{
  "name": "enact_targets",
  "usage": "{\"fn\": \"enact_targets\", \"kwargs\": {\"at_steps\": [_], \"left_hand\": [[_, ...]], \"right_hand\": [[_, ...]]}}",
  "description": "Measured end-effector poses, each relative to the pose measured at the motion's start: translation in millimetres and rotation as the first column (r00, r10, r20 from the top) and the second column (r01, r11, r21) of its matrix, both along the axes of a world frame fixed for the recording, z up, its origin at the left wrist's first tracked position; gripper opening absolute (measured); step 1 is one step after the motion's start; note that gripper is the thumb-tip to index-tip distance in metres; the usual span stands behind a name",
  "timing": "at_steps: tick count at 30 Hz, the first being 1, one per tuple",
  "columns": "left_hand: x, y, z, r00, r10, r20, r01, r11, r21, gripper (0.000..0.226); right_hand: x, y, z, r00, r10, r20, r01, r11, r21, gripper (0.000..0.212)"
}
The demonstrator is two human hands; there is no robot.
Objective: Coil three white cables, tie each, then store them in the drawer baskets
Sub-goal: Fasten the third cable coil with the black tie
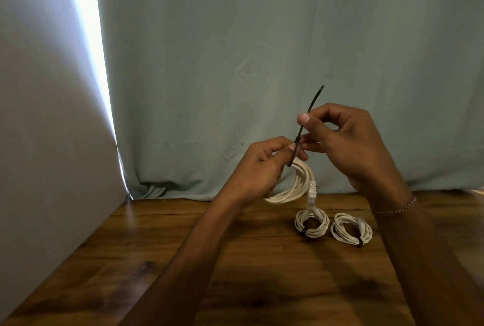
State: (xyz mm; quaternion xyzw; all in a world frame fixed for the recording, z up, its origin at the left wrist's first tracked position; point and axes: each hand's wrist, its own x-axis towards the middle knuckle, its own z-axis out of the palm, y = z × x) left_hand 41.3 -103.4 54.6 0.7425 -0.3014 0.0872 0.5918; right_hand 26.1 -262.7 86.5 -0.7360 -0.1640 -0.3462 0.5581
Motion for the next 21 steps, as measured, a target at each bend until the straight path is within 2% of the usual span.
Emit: {"fn": "enact_targets", "kwargs": {"at_steps": [5,8,11,13,15,19,21], "left_hand": [[2,0,-2,0.978,-0.082,-0.191,0.062,0.992,-0.109,0.035],[3,-1,-3,0.965,-0.119,-0.234,0.091,0.988,-0.124,0.033],[2,-5,-3,0.955,-0.154,-0.253,0.124,0.984,-0.130,0.028],[2,-6,-2,0.955,-0.160,-0.248,0.132,0.983,-0.126,0.026],[2,-5,-2,0.964,-0.137,-0.228,0.111,0.986,-0.120,0.025],[6,-3,-2,0.971,-0.085,-0.224,0.051,0.986,-0.156,0.018],[8,-2,-2,0.969,-0.078,-0.233,0.037,0.984,-0.176,0.016]], "right_hand": [[0,6,-2,0.990,-0.083,0.113,0.089,0.995,-0.051,0.018],[0,5,-2,0.986,-0.120,0.117,0.127,0.991,-0.049,0.018],[7,2,-5,0.948,-0.258,0.186,0.278,0.957,-0.088,0.016],[10,2,-7,0.931,-0.301,0.207,0.323,0.943,-0.080,0.015],[11,5,-8,0.947,-0.264,0.185,0.277,0.959,-0.053,0.016],[7,9,-4,1.000,-0.005,-0.012,0.005,1.000,-0.009,0.025],[8,6,-4,0.994,0.080,-0.074,-0.082,0.996,-0.021,0.018]]}}
